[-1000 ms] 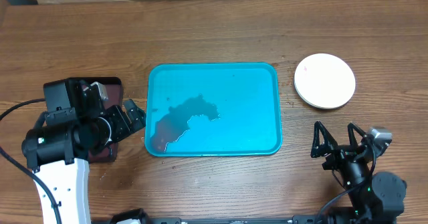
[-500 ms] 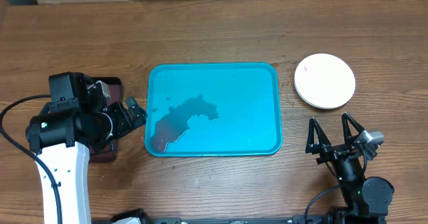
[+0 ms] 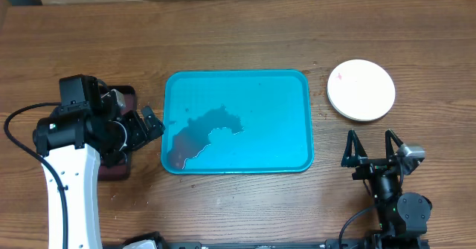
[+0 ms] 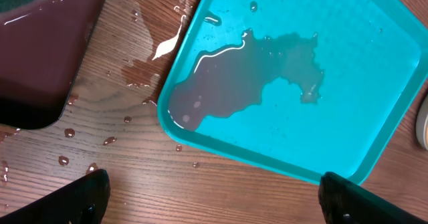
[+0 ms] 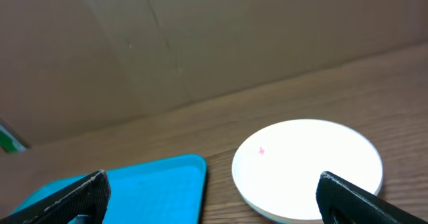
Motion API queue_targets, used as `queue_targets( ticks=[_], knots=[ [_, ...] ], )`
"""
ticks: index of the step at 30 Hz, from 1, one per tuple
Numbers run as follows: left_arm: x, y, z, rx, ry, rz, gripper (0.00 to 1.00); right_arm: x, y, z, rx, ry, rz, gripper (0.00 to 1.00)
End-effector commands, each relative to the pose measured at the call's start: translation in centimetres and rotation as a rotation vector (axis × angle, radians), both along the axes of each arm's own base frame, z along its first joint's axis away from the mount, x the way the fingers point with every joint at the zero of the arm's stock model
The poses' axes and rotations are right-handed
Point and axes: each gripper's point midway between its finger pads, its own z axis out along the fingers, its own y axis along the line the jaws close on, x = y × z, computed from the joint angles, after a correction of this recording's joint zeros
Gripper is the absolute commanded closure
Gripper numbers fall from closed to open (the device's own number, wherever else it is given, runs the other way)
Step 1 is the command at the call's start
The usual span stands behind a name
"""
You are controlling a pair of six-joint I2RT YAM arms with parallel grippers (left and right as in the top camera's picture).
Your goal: Clean dirty plates on tray and stack at the side
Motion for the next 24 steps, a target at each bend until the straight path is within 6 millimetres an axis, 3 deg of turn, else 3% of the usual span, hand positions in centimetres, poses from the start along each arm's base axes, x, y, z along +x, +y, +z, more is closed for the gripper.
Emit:
queue_targets(
  ticks=[1,4,24],
  knots=[
    [0.17,-0.14,-0.29,-0.01,0.013,0.008,0.0,0.01,0.17,-0.23,-0.167,-0.02,-0.001,0.0],
    [0.18,-0.14,-0.35,-0.011,0.015,0.008,0.0,0.02,0.03,-0.28,-0.226,-0.023,-0.009,0.0],
    [0.18,-0.14,-0.35,-0.011,0.015,0.008,0.0,0.07,-0.62,-0.3,-0.171,-0.013,-0.046,0.0]
  ],
)
